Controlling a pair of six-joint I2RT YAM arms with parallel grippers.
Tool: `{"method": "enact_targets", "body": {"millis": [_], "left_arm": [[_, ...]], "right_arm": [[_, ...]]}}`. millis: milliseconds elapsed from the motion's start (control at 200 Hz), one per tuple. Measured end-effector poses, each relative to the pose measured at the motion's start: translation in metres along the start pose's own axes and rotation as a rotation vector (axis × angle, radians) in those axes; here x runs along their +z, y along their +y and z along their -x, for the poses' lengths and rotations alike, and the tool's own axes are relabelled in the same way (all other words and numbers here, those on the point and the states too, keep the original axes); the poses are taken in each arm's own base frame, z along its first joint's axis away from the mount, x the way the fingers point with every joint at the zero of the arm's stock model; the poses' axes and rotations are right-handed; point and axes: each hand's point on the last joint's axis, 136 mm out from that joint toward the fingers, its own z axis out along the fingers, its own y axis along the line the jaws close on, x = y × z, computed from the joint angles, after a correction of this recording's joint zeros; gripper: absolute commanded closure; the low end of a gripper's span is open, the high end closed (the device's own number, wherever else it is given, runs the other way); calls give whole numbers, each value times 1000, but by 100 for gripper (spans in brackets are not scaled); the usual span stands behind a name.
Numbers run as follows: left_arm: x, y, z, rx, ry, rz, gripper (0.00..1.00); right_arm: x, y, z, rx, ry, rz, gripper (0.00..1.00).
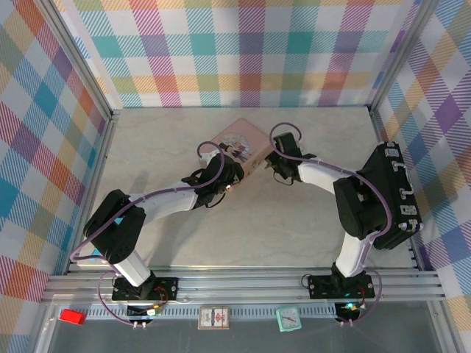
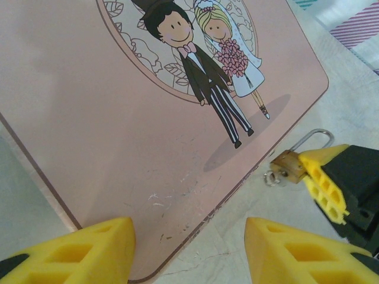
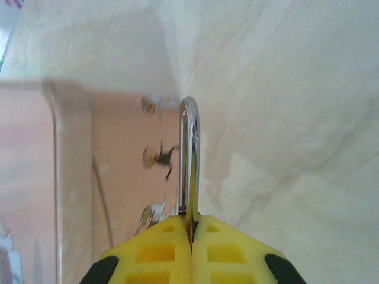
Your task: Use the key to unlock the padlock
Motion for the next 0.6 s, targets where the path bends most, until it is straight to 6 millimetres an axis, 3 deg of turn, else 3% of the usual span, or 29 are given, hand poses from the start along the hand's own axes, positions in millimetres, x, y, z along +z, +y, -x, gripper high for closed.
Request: {"method": "enact_targets", "body": {"millis": [130,210,365,500,600], "left_arm": [[0,0,1,6,1,-2,45],[-1,0,3,21,7,-10,38],[-12,3,-1,119,69,-15,31],[-24,17,-5,198,120,7,27],[-41,33,3,222,105,14,25]], "right_arm": [[1,-4,5,-57,9,2,100],[1,-11,-6,-98,50,3,100],[4,-43,-33,-167,166,-34,100],[2,-45,-39,-194,216,1,100],[-1,-50,-42,-214,238,7,74]]}}
